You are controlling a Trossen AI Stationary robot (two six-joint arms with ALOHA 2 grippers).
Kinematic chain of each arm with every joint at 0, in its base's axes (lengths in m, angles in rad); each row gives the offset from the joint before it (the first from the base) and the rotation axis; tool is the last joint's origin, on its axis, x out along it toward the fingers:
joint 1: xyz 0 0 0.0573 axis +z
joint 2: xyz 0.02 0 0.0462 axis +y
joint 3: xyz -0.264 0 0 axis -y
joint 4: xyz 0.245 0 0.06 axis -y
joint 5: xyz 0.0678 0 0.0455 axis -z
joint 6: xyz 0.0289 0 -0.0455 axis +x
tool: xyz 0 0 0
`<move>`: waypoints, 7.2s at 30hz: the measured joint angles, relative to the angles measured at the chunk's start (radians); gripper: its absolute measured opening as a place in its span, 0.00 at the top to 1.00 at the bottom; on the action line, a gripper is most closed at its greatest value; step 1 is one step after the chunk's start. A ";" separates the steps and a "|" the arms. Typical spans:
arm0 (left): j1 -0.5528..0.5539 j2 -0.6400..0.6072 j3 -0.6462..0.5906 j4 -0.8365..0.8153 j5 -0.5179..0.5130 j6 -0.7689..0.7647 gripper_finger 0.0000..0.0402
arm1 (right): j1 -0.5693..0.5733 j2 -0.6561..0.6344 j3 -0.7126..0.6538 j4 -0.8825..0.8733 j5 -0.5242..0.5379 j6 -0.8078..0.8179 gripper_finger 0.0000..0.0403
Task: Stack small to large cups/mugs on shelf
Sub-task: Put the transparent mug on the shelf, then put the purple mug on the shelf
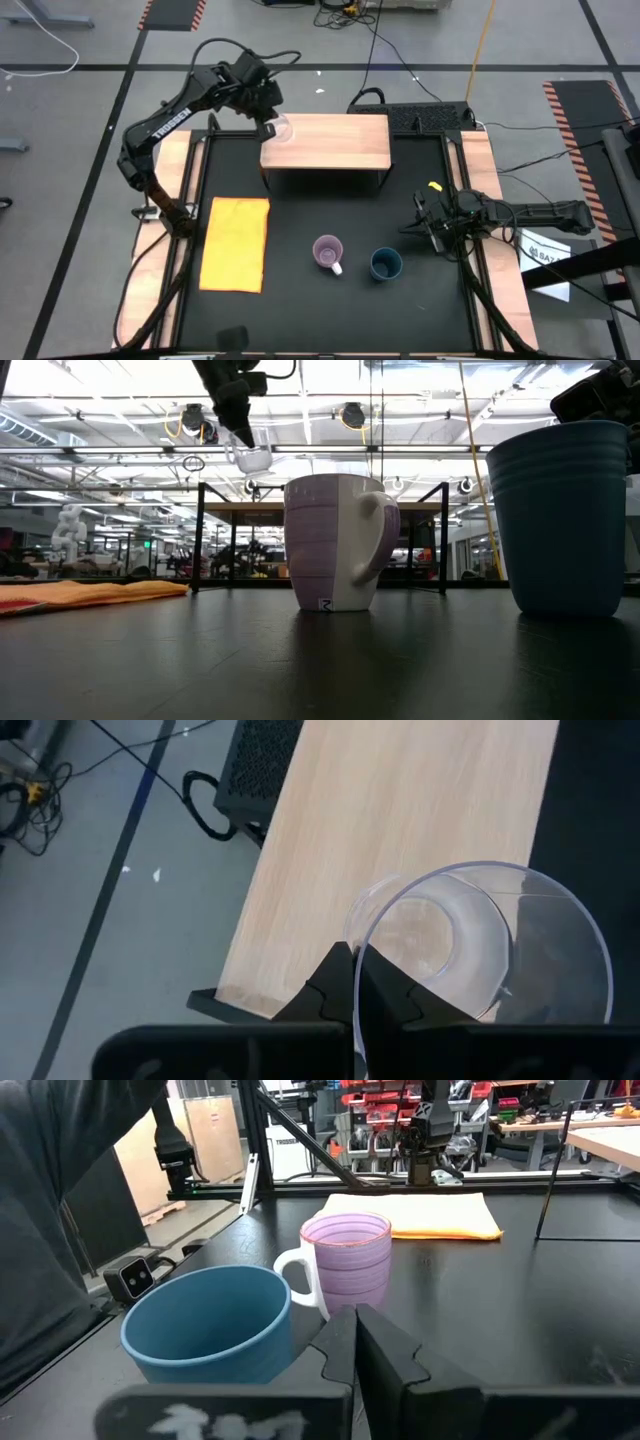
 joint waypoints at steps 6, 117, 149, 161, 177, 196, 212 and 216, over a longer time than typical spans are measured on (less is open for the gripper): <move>-0.002 0.000 0.000 -0.024 0.024 0.044 1.00 | 0.000 0.000 0.000 0.000 0.000 -0.005 1.00; -0.053 0.167 0.000 -0.066 0.021 0.165 1.00 | 0.000 0.000 0.000 0.001 0.000 -0.076 1.00; -0.052 0.170 -0.002 -0.063 0.017 0.140 0.94 | 0.000 0.000 0.000 0.000 0.000 -0.068 1.00; -0.053 0.170 -0.002 -0.063 0.033 0.122 0.93 | 0.000 0.000 0.000 0.000 0.000 -0.067 1.00; -0.031 0.169 -0.002 -0.062 0.066 0.068 0.75 | 0.000 0.000 0.000 0.000 0.000 -0.067 1.00; -0.037 0.168 -0.002 -0.059 0.029 0.089 0.34 | 0.000 0.000 0.000 0.000 0.000 -0.067 1.00; -0.040 0.168 0.000 -0.057 0.007 0.098 0.34 | 0.000 0.000 0.000 0.000 0.000 -0.049 1.00; -0.044 0.160 0.014 -0.100 -0.023 0.098 0.34 | 0.000 0.000 0.000 0.000 0.000 -0.049 1.00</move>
